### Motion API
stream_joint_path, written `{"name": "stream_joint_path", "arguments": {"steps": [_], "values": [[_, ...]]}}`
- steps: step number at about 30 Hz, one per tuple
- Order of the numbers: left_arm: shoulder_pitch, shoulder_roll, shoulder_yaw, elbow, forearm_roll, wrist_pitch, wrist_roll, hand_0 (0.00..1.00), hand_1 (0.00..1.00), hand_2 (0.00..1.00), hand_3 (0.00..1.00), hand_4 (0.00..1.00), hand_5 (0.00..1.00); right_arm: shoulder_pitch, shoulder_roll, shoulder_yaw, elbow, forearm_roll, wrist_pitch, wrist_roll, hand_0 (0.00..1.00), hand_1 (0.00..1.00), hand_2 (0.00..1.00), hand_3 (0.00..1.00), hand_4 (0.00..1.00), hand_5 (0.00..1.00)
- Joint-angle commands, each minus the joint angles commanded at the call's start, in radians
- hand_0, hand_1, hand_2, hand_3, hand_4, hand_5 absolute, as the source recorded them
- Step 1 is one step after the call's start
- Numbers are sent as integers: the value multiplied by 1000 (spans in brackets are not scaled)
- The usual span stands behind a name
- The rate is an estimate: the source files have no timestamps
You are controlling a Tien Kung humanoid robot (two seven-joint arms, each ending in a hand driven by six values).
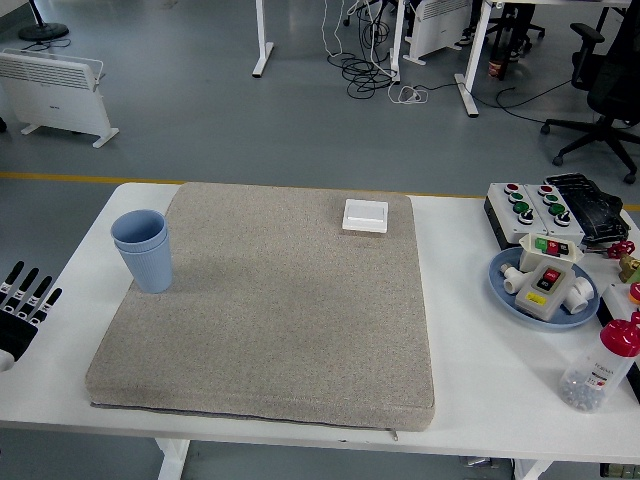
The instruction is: Push cup pick cup insert cup
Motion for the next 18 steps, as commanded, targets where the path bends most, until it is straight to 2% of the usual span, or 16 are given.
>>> {"name": "stream_joint_path", "arguments": {"steps": [18], "values": [[24,0,-15,0,1,-1,-2,853,847,889,776,513,998,-8,-1,3,0,-20,0,-5,778,719,723,627,300,567]]}}
